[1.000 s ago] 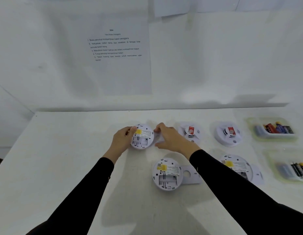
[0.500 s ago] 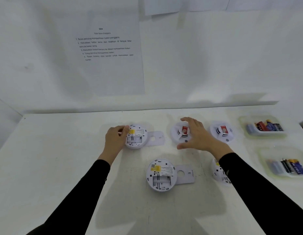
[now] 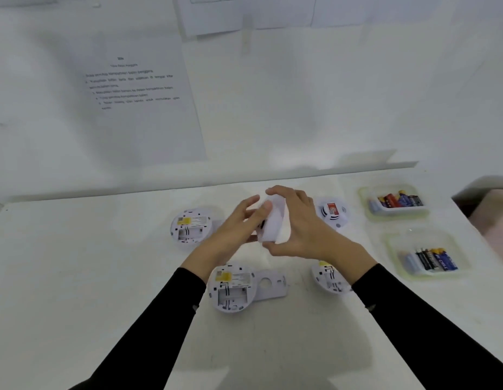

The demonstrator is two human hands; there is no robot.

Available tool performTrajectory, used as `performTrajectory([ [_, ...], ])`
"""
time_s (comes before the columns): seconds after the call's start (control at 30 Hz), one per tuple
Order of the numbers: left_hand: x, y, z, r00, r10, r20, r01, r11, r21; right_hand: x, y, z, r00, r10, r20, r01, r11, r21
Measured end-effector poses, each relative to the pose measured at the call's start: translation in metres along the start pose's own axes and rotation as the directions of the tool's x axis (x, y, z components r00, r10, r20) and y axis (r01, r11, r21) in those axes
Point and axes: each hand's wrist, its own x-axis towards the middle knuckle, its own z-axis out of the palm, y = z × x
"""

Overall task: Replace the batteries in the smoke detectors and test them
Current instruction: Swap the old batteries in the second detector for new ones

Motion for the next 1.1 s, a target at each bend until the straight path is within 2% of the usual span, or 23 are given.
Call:
performTrajectory([
  [0.07,-0.006,0.002,0.019,0.995,0.028,0.091,-0.014,0.989,-0.149,-0.014,-0.008,-0.013,0.998,-0.067,-0.021,0.068,0.998,0.016],
  [0.13,-0.012,0.002,0.040,0.984,0.063,0.166,0.000,0.934,-0.358,-0.029,-0.010,-0.027,0.990,-0.130,-0.053,0.134,0.988,0.076],
  [0.23,-0.017,0.000,0.072,0.975,0.086,0.207,0.054,0.805,-0.590,-0.056,-0.004,-0.044,0.992,-0.022,-0.124,0.050,0.972,0.231],
  [0.33,-0.014,-0.006,0.106,0.986,0.104,0.131,0.018,0.714,-0.700,-0.079,0.012,-0.053,0.961,0.090,-0.263,-0.043,0.983,0.179],
  [0.43,-0.011,-0.011,0.141,0.989,0.140,0.037,-0.068,0.674,-0.736,-0.098,0.030,-0.063,0.950,0.135,-0.281,-0.087,0.981,0.176],
  [0.63,-0.010,-0.016,0.198,0.992,0.127,-0.004,-0.082,0.620,-0.780,-0.126,0.063,-0.095,0.958,0.050,-0.281,-0.013,0.991,0.131],
  [0.77,-0.009,-0.020,0.223,0.994,0.112,-0.001,-0.072,0.627,-0.776,-0.139,0.077,-0.111,0.957,-0.051,-0.285,0.065,0.997,0.041],
  [1.1,-0.016,-0.025,0.257,0.995,0.099,0.004,-0.063,0.660,-0.749,-0.159,0.097,-0.131,0.964,-0.147,-0.221,0.142,0.989,-0.037],
])
